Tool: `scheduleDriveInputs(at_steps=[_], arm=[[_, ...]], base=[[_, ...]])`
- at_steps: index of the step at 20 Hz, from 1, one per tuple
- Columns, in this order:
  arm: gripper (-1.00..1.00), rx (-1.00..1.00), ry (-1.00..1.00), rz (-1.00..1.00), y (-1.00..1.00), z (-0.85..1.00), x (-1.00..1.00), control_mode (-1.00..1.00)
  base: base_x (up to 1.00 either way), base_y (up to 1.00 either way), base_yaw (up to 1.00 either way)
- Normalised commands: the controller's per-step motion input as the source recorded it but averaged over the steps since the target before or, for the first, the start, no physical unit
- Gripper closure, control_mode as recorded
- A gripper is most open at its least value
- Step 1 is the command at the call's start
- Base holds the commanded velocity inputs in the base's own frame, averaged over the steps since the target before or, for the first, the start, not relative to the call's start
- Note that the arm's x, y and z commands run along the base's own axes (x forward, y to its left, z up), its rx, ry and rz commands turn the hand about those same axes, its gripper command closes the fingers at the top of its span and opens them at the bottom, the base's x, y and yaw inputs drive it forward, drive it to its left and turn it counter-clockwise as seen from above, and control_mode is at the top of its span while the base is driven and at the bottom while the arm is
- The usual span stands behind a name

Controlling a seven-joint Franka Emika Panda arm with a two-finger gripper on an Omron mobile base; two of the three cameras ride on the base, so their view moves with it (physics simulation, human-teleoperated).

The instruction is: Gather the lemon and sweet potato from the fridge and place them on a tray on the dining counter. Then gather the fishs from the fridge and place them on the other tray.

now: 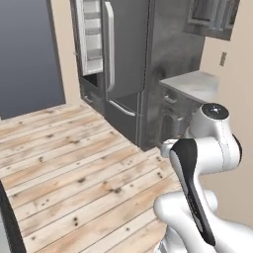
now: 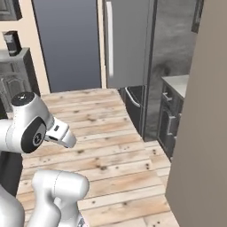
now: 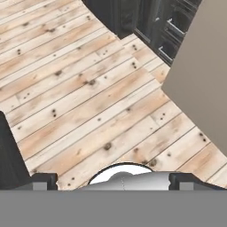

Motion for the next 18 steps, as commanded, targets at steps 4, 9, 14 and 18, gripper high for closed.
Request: scheduleDriveInputs(at_steps=[4,9,14,18], arm=[[-1.00,0.00,0.00,0.00,0.00,0.00,0.00,1.00],[-1.00,0.00,0.00,0.00,0.00,0.00,0.00,1.00],[-1.00,0.00,0.00,0.00,0.00,0.00,0.00,1.00],[-1.00,0.00,0.00,0.00,0.00,0.00,0.00,1.00]], base=[[1.00,0.20,-0.04],[1.00,0.49,-0.13],[0.99,0.62,-0.15],[0.92,0.69,-0.18]])
